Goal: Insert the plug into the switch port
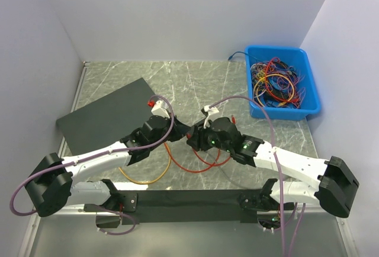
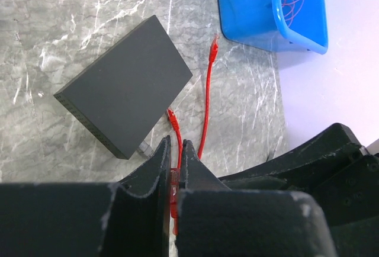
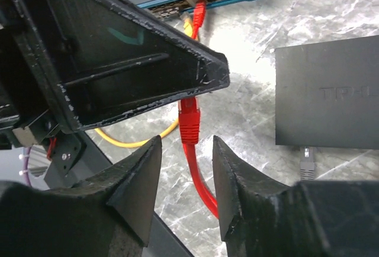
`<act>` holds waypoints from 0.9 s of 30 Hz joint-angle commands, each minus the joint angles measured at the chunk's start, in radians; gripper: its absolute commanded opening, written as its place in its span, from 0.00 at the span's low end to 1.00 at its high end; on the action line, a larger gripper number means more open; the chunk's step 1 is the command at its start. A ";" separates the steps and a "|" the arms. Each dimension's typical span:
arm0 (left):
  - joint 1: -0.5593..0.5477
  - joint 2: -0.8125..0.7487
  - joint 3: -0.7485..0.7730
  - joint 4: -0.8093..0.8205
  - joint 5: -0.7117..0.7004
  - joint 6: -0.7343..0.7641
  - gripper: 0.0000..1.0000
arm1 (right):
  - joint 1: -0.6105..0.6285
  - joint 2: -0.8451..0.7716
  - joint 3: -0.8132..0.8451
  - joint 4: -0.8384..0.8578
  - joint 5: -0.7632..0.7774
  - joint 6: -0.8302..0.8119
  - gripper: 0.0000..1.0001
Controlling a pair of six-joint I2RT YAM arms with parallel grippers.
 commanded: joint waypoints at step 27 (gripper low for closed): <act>-0.027 0.000 0.007 0.022 -0.025 -0.023 0.00 | 0.010 -0.010 0.048 0.039 0.058 0.020 0.38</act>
